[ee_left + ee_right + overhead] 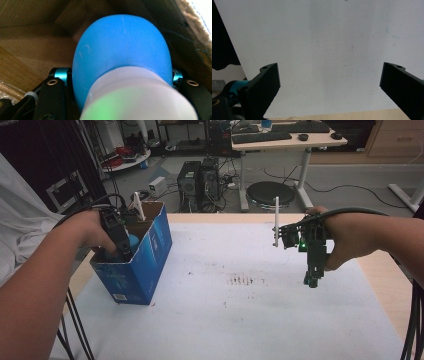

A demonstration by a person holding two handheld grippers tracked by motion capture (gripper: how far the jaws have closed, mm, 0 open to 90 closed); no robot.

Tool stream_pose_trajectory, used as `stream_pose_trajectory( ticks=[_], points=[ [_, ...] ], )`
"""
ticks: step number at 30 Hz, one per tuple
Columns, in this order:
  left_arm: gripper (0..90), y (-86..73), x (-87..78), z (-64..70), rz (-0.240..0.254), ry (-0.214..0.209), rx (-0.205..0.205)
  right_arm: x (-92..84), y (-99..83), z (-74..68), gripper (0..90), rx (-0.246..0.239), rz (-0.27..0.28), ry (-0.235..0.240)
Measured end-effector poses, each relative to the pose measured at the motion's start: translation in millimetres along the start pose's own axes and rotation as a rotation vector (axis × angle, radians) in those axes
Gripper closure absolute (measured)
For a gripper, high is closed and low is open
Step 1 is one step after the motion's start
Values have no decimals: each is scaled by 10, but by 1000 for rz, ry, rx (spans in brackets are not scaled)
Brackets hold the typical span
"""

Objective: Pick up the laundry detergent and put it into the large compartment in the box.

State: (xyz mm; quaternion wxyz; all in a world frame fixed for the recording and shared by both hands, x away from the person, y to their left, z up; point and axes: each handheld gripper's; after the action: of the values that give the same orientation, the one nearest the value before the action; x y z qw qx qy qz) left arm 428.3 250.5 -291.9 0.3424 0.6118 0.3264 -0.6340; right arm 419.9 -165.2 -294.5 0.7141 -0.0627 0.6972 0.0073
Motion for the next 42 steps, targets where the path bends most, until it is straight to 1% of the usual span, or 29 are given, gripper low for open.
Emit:
stream_pose_trajectory(
  ticks=[2, 3, 4, 5, 6, 8, 9, 10, 11, 12, 15, 22, 23, 27, 28, 29, 31, 34, 35, 36, 37, 40, 41, 42],
  points=[
    [394, 1, -1, 1, -2, 0, 4, 2, -3, -1, 19, 1, 3, 0],
    [393, 3, -8, -7, -13, 3, 18, 0, -5, -4, 19, 4, 2, -1],
    [390, 2, -10, -6, -16, 3, 18, -3, -8, -5, 19, 5, 2, 1],
    [386, -3, -4, 3, -13, 1, 5, -6, -12, -5, 19, 4, 0, 0],
    [382, -2, -16, -6, -28, 5, 17, -6, -16, -5, 19, 5, 4, -1],
    [366, -8, -36, -2, -17, 12, 11, -7, -21, -8, 19, 8, 5, 0],
    [360, -6, -56, -6, -18, 18, 20, -8, -23, -8, 19, 7, 4, -1],
    [354, -9, -60, 7, -3, 12, 9, -10, -23, -8, 19, 6, 2, -2],
    [345, -8, -65, 13, -1, 11, 8, -11, -23, -14, 19, 13, 1, -2],
    [344, -2, -80, 8, -17, 16, 26, -12, -23, -15, 19, 13, 2, 0],
    [336, 2, -97, 30, -9, 16, 22, -15, -21, -15, 19, 6, 6, -3],
    [332, -8, -167, 43, -1, 23, 27, -22, -33, -19, 19, 1, 6, -8],
    [332, -22, -214, 32, 3, 26, 29, -23, -33, -24, 19, 5, 5, -7],
    [322, -58, -310, 19, 10, 38, 23, -30, -24, -31, 19, 4, 6, -6],
    [317, -58, -310, 19, 10, 38, 23, -30, -24, -31, 19, 4, 6, -6],
    [317, -75, -353, 26, 25, 40, 14, -32, -22, -28, 19, 0, 4, -7],
    [313, -88, -402, 23, 27, 37, 23, -33, -13, -31, 19, 6, 5, -7],
    [307, -119, -506, 33, 52, 36, 13, -29, -2, -27, 19, 0, 2, -6],
    [304, -135, -582, 44, 58, 41, 16, -35, 8, -26, 19, -1, 4, -5],
    [299, -135, -582, 44, 58, 41, 16, -35, 8, -26, 19, -1, 4, -5],
    [299, -146, -644, 58, 64, 49, 18, -41, 13, -29, 19, 1, 4, -4],
    [279, -155, -733, 83, 65, 60, 33, -65, 27, -24, 19, -2, 5, -12],
    [278, -160, -751, 100, 72, 59, 29, -69, 30, -24, 19, -3, 7, -14],
    [277, -163, -772, 111, 72, 60, 36, -73, 34, -22, 19, -8, 7, -14]
  ],
)
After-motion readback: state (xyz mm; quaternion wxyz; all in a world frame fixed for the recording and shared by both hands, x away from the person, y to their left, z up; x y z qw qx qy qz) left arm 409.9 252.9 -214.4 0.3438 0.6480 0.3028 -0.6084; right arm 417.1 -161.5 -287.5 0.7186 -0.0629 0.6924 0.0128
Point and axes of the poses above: each handheld gripper's, and its own axes: x roughly forward along the jaws, y roughly out of its top, z roughly to its right, and after that the axes turned 8 degrees about -x, right-handed
